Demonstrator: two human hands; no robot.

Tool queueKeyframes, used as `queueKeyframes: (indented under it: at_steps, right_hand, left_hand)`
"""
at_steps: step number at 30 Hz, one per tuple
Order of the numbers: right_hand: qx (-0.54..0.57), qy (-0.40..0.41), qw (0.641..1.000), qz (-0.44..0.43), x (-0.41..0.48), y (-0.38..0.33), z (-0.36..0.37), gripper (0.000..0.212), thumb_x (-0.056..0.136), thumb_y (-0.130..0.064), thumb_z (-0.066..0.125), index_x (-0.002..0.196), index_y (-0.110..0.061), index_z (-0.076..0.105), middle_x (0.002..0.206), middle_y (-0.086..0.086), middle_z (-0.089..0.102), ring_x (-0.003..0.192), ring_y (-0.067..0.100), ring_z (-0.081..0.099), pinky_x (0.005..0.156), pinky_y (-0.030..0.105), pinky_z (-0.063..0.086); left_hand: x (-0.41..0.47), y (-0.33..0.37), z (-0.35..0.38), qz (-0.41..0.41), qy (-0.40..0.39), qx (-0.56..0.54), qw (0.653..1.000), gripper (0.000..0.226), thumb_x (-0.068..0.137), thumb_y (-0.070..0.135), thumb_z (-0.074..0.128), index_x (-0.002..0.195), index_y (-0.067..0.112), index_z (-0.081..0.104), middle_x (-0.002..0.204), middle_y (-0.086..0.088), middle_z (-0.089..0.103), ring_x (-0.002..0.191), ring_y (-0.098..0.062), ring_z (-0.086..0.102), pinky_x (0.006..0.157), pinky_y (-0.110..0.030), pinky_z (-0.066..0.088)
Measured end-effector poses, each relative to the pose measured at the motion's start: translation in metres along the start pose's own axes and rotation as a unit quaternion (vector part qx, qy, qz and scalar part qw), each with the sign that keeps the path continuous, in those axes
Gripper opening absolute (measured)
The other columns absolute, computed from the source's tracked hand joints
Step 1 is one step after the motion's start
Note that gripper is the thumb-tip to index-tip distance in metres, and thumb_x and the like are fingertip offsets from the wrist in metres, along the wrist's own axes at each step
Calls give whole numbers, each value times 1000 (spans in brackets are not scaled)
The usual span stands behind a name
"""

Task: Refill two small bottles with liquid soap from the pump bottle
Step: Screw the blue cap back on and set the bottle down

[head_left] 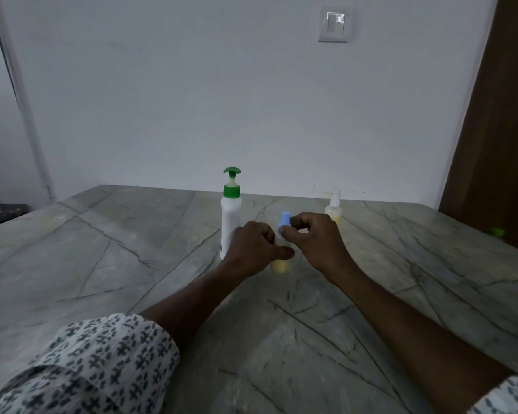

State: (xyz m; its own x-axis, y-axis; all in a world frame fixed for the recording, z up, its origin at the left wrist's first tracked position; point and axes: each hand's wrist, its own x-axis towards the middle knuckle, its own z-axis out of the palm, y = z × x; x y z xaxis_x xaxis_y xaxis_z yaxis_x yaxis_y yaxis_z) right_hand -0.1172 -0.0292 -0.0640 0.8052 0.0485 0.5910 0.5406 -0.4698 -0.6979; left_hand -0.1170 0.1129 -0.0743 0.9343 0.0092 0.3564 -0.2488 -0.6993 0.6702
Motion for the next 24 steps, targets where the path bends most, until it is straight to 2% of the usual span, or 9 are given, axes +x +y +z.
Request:
queueKeyframes:
  at_steps: [6, 8, 10, 12, 15, 18, 20, 22, 24]
  right_hand:
    - [36, -30, 998, 30, -1, 3, -2, 30, 84, -26, 75, 101, -1, 72, 97, 14, 73, 91, 26, 68, 83, 41, 55]
    - [77, -60, 993, 67, 0, 6, -10, 34, 85, -27, 72, 113, -8, 69, 106, 7, 72, 97, 19, 67, 86, 35, 56]
    - [99, -101, 985, 101, 2, 12, -17, 38, 88, -16, 68, 126, -11, 63, 114, 3, 70, 105, 16, 65, 90, 33, 56]
    - [76, -153, 980, 106, 3, 21, -22, 47, 84, -4, 68, 130, -10, 59, 113, 4, 70, 104, 18, 66, 92, 37, 56]
    - [-5, -207, 975, 78, 1, 24, -15, 44, 75, -15, 80, 117, -15, 67, 104, 6, 72, 97, 23, 68, 88, 41, 56]
    - [-58, -188, 978, 66, -1, 24, -2, 38, 71, -26, 84, 104, -15, 69, 94, 1, 72, 84, 17, 67, 77, 34, 55]
    - [-72, -166, 982, 57, -2, 23, 1, 31, 72, -27, 83, 97, -15, 68, 86, -4, 68, 75, 10, 61, 68, 27, 47]
    - [-74, -157, 983, 64, -3, 22, 0, 23, 74, -26, 82, 84, -22, 62, 76, -9, 61, 68, 5, 55, 64, 22, 41]
    - [-75, -153, 983, 71, -4, 21, -4, 29, 76, -24, 81, 74, -29, 52, 70, -12, 54, 63, 3, 50, 58, 19, 34]
  left_hand:
    - [-2, -8, -3, 6, -31, -53, 998, 29, 77, 29, 83, 93, 6, 74, 86, -7, 75, 81, -24, 71, 80, -40, 59]
    - [-4, -9, -5, 2, -40, -64, 997, 26, 79, 25, 82, 97, 7, 74, 90, -5, 74, 83, -23, 70, 80, -36, 57]
    - [-3, -8, -6, 1, -42, -67, 997, 27, 80, 21, 81, 101, 10, 71, 90, -4, 72, 82, -20, 67, 79, -35, 56]
    - [-3, -7, -8, -2, -45, -88, 995, 45, 77, 17, 83, 117, 13, 63, 92, -4, 71, 82, -18, 67, 79, -35, 57]
    - [-1, -9, -10, -22, -56, -119, 991, 73, 74, 11, 84, 136, 18, 46, 99, -6, 72, 90, -21, 70, 86, -40, 60]
    - [0, -7, -14, -29, -70, -110, 991, 77, 75, 7, 82, 140, 18, 42, 106, -4, 70, 94, -21, 69, 88, -42, 60]
    - [-1, -5, -16, -26, -72, -97, 992, 75, 77, 6, 81, 140, 17, 42, 105, -1, 67, 92, -18, 68, 83, -36, 60]
    - [-4, 0, -18, -4, -46, -41, 998, 62, 79, 7, 78, 134, 14, 48, 99, 2, 66, 82, -11, 66, 70, -21, 56]
    - [-8, 5, -20, 27, 8, 37, 999, 29, 85, 10, 72, 112, 10, 63, 88, 3, 68, 69, -7, 66, 61, -19, 55]
